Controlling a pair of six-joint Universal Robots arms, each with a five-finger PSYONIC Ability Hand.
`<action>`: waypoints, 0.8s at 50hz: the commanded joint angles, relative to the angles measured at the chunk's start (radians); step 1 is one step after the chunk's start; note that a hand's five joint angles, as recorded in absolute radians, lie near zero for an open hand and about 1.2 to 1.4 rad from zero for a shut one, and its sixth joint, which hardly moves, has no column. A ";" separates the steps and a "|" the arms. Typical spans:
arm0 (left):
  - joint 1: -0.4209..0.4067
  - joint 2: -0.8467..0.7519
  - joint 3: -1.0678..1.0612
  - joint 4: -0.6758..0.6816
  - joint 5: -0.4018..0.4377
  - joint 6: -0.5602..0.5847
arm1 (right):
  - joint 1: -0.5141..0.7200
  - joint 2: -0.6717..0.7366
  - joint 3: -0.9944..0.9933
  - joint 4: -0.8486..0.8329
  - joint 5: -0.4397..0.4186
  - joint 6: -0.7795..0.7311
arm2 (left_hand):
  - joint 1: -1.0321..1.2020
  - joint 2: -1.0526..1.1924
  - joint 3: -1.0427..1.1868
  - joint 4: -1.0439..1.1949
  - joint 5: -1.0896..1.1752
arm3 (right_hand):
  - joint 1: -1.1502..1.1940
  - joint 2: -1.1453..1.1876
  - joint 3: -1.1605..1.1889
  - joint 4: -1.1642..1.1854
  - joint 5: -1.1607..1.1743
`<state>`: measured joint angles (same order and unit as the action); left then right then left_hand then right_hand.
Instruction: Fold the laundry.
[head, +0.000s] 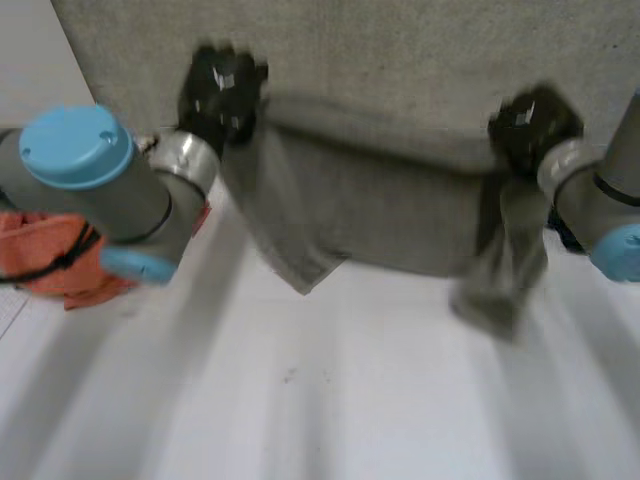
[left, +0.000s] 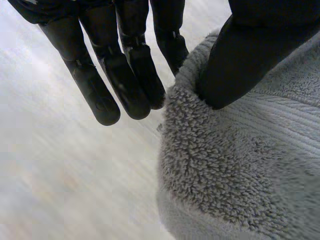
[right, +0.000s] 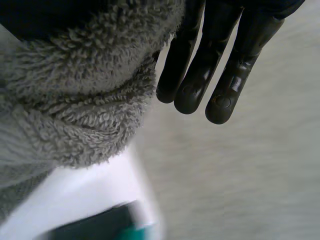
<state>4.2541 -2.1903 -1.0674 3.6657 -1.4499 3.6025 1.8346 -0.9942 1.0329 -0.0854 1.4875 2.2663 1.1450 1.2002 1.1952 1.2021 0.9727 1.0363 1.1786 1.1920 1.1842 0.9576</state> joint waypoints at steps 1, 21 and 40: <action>0.001 0.027 0.035 0.305 -0.018 -0.007 | 0.006 -0.030 0.030 -0.508 0.013 0.038 | 0.251 0.196 0.201 0.194 0.249 | 0.360 0.218 0.204 0.212 0.264; -0.051 0.078 -0.608 0.137 -0.012 0.015 | 0.026 0.028 0.470 -0.174 -0.033 0.095 | 0.251 0.196 0.201 0.194 0.249 | 0.360 0.218 0.204 0.212 0.264; -0.040 0.369 -0.562 -0.365 -0.135 0.022 | 0.015 -0.103 0.625 -0.151 -0.053 0.108 | -0.773 -0.828 -0.823 -0.830 -0.775 | 0.360 0.218 0.204 0.212 0.264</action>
<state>4.2088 -1.8898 -1.6758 3.2942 -1.5885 3.6940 1.8504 -1.0549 1.6175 -0.2337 1.4418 2.3713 0.3750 0.3655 0.3700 0.3602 0.1781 1.0363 1.1786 1.1920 1.1847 0.9676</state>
